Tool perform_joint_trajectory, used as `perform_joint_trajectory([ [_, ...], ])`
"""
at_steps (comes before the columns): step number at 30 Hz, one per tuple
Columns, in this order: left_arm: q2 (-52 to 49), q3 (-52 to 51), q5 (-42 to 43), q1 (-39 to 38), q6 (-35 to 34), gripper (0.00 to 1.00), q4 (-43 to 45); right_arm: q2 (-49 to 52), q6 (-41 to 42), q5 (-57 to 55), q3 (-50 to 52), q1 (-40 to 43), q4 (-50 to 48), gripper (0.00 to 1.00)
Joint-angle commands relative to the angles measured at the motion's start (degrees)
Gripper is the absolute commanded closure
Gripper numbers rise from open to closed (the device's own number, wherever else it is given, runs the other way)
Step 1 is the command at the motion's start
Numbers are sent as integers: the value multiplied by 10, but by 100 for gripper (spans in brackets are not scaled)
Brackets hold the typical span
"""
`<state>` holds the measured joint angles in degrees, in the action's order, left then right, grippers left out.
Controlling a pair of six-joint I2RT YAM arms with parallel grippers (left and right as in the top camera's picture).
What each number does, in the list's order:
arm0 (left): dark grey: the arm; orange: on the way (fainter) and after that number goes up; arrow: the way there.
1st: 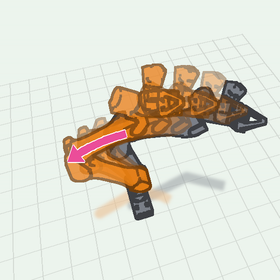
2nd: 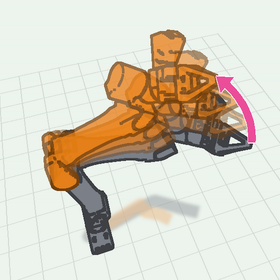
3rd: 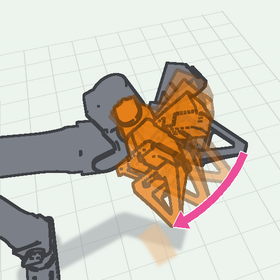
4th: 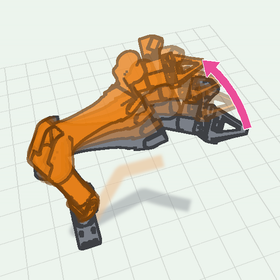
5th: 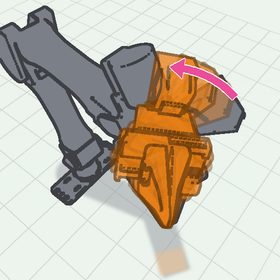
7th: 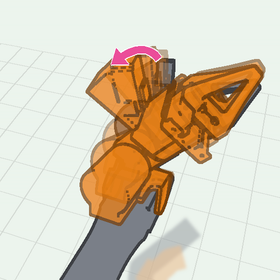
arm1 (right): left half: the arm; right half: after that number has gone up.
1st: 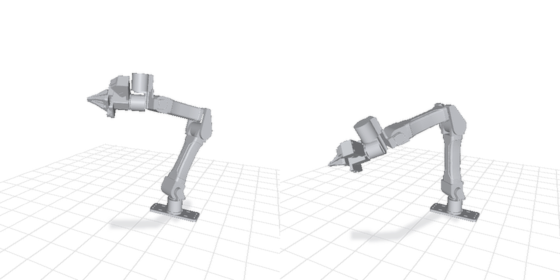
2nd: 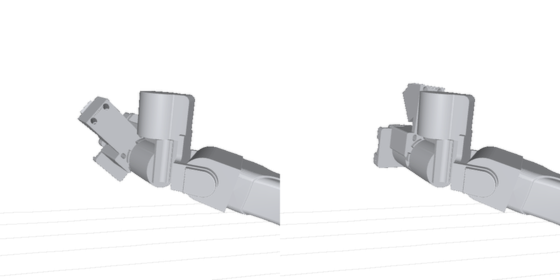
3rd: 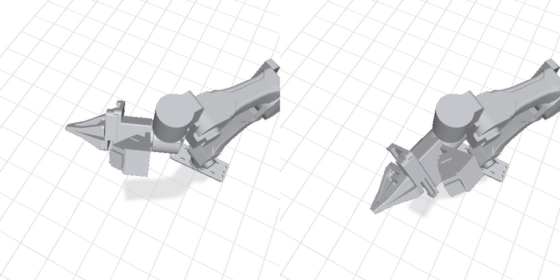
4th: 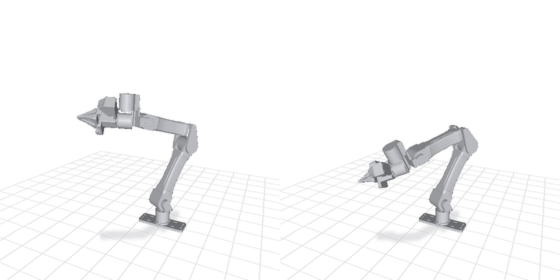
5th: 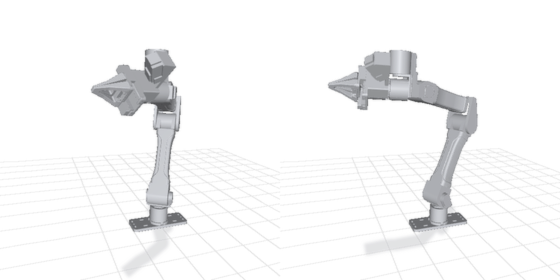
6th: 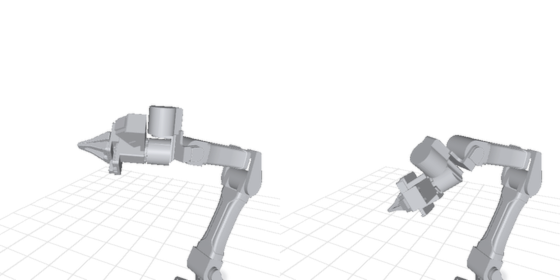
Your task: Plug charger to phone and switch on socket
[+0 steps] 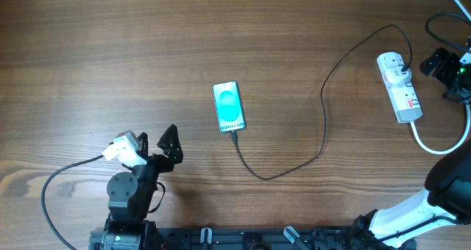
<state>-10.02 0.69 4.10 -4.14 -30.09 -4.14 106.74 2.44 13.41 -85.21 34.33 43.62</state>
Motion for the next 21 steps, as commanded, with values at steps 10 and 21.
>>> perform_joint_trajectory([
  [10,99,-4,-14,-2,74,0,-4,7,-8,6,2,0,-2,0],
  [21,98,-4,-14,4,74,0,-2,7,-8,6,2,0,-3,0],
])
